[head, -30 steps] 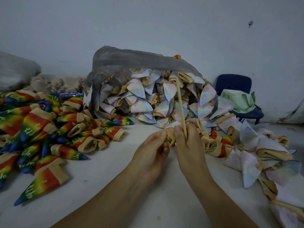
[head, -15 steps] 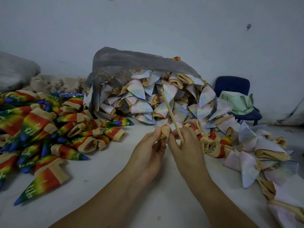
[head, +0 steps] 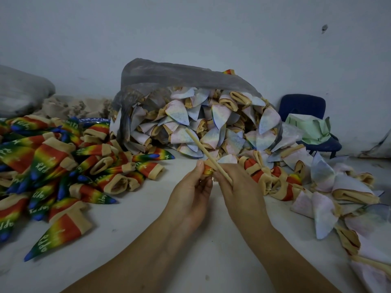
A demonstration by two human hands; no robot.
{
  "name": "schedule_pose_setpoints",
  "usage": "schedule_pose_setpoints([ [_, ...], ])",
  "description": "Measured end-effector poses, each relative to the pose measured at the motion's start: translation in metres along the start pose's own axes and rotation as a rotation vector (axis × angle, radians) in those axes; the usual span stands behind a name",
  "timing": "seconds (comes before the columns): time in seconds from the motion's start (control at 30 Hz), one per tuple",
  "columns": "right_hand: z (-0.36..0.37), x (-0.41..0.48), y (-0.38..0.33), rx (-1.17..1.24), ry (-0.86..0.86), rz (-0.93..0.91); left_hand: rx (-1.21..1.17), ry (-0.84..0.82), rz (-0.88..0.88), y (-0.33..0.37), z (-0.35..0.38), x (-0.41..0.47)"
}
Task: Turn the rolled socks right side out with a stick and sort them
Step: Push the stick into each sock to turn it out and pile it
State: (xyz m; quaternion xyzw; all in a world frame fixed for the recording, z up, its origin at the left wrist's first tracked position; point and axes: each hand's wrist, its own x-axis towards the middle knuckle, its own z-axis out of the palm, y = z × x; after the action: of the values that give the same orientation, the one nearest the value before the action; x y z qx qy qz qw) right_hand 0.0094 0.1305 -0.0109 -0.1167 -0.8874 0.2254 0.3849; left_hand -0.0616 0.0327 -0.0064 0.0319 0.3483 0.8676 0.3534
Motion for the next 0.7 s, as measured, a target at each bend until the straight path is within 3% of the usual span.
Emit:
schedule_pose_setpoints([
  [0.13, -0.005, 0.002, 0.000, 0.062, 0.050, 0.029, 0.039, 0.010, -0.001, 0.001, 0.003, 0.000],
  [0.3, -0.001, 0.005, -0.006, 0.460, 0.043, 0.452, 0.096, 0.021, -0.084, 0.007, 0.007, 0.000],
  [0.4, -0.001, 0.006, -0.008, 0.625, 0.011, 0.594, 0.128, 0.037, -0.135, 0.010, 0.006, 0.002],
  [0.6, -0.004, 0.005, -0.013, 1.071, -0.101, 0.717, 0.083, 0.051, -0.058, 0.008, 0.000, 0.005],
  [0.7, -0.005, 0.006, -0.014, 1.199, -0.106, 0.741, 0.240, 0.041, -0.016, 0.003, 0.000, 0.004],
])
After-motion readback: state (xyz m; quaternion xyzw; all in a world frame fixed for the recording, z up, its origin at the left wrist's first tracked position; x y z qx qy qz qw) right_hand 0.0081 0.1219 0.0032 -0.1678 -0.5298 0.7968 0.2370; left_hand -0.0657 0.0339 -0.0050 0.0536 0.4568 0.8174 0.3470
